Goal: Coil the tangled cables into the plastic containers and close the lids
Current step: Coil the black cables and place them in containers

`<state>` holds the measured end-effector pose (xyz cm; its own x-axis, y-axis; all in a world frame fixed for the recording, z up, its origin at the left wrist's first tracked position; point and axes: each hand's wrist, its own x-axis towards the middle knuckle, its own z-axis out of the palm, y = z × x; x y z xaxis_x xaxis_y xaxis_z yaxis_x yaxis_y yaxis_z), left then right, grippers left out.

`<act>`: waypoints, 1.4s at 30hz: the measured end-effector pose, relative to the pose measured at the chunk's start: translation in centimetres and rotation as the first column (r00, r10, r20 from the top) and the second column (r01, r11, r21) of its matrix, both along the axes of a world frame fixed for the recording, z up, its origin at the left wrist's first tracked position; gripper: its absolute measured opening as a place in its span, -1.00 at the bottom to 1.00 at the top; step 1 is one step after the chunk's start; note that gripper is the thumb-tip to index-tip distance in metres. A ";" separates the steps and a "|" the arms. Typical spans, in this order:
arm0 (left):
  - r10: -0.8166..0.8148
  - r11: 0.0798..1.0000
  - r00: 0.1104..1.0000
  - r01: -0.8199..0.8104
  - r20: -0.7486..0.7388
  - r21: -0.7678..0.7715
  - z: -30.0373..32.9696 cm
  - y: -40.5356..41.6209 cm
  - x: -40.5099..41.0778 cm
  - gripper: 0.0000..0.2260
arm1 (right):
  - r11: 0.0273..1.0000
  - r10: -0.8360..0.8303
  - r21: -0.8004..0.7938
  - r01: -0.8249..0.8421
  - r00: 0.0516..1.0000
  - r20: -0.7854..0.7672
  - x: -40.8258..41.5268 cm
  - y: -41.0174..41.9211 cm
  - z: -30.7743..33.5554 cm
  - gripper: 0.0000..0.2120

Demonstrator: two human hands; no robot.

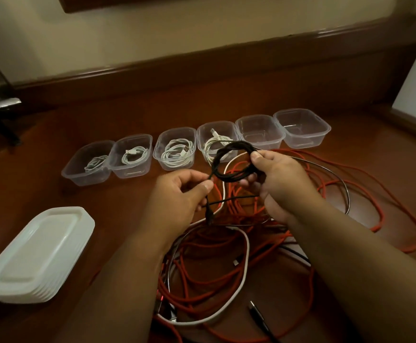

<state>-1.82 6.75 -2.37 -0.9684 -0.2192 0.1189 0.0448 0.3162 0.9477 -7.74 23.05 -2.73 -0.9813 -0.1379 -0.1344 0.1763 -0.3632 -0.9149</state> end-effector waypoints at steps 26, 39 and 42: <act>0.085 0.684 0.994 -0.111 0.072 0.721 -0.6 3.1 0.2 -0.83 | 0.917 0.175 0.385 -0.103 0.972 -0.156 0.9 -1.0 -0.7 -0.84; 0.132 0.684 0.990 -0.062 -0.040 0.727 -0.4 4.1 0.4 -0.83 | 0.932 0.361 -0.084 -0.353 0.922 0.139 0.8 -0.8 -0.8 -0.77; 0.168 0.730 0.985 -0.104 -0.030 0.675 -0.8 3.7 0.0 -0.85 | 0.951 0.310 -0.010 -0.310 0.947 0.090 1.0 -1.0 -0.6 -0.78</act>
